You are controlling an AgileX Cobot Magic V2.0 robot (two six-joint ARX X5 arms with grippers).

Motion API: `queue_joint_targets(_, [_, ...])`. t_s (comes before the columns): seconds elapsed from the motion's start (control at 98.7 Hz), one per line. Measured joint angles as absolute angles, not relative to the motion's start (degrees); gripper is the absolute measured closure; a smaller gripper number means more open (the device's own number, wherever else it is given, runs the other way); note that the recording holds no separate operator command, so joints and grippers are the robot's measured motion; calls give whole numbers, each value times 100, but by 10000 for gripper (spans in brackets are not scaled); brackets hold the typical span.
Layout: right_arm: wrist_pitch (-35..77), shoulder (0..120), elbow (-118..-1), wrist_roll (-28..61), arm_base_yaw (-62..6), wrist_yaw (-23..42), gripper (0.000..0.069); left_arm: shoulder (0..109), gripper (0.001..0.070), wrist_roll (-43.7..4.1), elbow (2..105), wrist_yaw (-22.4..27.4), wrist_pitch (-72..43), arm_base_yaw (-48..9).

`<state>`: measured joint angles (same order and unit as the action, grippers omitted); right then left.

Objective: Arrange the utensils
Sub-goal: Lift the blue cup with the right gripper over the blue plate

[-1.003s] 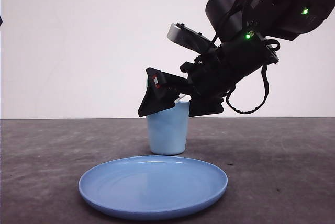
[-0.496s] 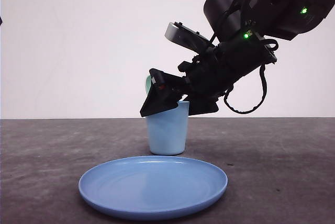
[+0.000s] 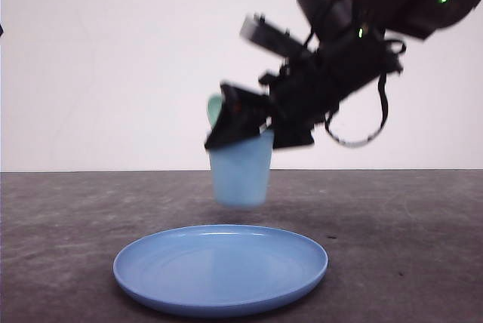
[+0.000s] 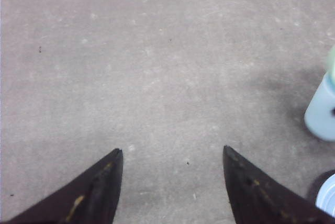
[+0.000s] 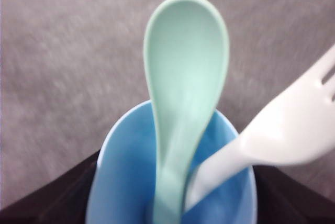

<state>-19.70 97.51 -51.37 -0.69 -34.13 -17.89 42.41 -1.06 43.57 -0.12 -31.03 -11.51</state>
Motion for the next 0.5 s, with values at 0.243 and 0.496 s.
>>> queue_joint_targets(0.243, [-982,8840,-5137,-89,-3533,-1780,256,4241,352,-104,4357,-32,-3092,-1151])
queue_joint_targets(0.496, [-152,7854,-5107,-89,-4005,-1288,256,4241,352,-104,4357,-134,-3074,-1151])
